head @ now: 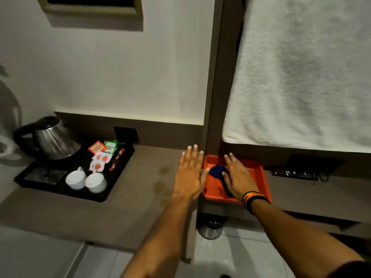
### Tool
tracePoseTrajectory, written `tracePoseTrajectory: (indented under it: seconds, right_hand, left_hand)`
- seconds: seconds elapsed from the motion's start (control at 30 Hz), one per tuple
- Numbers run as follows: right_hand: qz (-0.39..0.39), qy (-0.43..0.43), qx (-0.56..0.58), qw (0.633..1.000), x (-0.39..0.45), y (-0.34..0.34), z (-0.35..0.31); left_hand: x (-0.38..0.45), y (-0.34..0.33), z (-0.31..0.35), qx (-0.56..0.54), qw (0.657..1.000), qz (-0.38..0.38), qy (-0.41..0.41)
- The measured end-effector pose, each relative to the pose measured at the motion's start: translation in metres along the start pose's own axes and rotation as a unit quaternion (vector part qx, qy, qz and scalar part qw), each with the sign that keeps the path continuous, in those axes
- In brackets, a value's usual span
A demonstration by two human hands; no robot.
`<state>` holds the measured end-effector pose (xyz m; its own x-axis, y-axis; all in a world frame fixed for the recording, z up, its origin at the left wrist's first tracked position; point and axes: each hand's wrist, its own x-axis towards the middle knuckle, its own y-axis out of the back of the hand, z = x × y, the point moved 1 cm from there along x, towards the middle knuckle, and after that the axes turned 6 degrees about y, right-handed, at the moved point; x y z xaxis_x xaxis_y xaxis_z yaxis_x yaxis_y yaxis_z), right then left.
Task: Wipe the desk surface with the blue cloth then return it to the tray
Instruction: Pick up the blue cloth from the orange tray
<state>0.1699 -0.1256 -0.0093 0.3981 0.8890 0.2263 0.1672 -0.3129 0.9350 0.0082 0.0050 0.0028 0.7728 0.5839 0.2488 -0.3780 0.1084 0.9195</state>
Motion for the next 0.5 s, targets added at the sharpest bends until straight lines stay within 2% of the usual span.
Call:
tracePoseTrajectory:
  seconds: [0.1,0.2,0.4,0.5]
  right_hand:
    - [-0.084,-0.003,-0.006,0.996,0.015,-0.041,0.036]
    - [-0.153,0.0,-0.004,0.988,0.033,-0.079,0.061]
    - [-0.232,0.02,0.0,0.973,0.057,-0.132,0.107]
    - [-0.25,0.003,0.038,0.967,0.054,-0.149,0.118]
  left_hand:
    - [0.012,-0.052,-0.002,-0.015,0.995,-0.087,0.049]
    - [0.018,-0.092,-0.008,-0.025,0.99,-0.117,0.08]
    - [0.022,-0.144,-0.013,-0.077,0.985,-0.106,0.115]
    - [0.017,-0.154,-0.012,-0.039,0.988,-0.091,0.115]
